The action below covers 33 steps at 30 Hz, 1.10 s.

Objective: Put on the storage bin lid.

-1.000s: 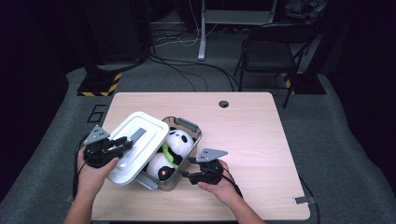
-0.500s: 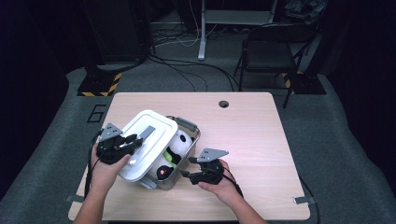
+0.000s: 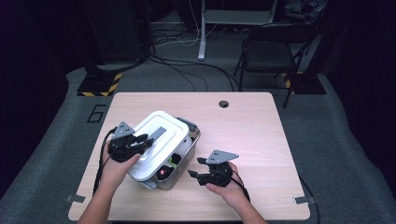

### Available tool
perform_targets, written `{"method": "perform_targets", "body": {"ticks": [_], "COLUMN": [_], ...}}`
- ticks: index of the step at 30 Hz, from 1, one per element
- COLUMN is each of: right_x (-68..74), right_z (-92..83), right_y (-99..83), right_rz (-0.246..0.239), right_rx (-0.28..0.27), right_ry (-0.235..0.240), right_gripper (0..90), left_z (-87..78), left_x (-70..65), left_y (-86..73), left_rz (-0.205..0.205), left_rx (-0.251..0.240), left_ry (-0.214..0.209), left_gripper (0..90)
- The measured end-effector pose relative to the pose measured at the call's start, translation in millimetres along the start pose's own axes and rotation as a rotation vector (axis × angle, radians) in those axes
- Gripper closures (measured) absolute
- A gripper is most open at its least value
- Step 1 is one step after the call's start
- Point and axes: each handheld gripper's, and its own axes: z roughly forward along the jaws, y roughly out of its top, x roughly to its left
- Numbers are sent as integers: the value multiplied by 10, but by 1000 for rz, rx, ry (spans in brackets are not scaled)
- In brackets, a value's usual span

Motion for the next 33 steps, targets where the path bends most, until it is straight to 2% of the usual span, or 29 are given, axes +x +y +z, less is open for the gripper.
{"method": "perform_targets", "body": {"ticks": [9, 19, 22, 25, 27, 29, 33], "right_x": [-11, -34, -32, -26, -23, -22, -39], "right_z": [-133, -225, -222, -211, -212, -218, -224], "right_y": [-55, -92, -91, -93, -92, -91, -82], "right_rz": [18, 30, 28, 26, 23, 27, 29], "right_rx": [-16, -29, -29, -26, -28, -29, -29], "right_ry": [-37, -61, -60, -58, -60, -61, -60], "right_gripper": [395, 399, 399, 399, 398, 399, 397], "left_z": [132, 254, 234, 189, 140, 82, -32], "left_x": [-89, -223, -205, -163, -126, -86, 70], "left_y": [77, 77, 69, 77, 80, 70, 7], "left_rz": [35, 86, 87, 60, 55, 58, 37], "left_rx": [20, 49, 35, 7, -12, -18, -8], "left_ry": [-31, -16, -15, -25, -27, -9, 25], "left_gripper": [668, 666, 652, 552, 516, 510, 505]}}
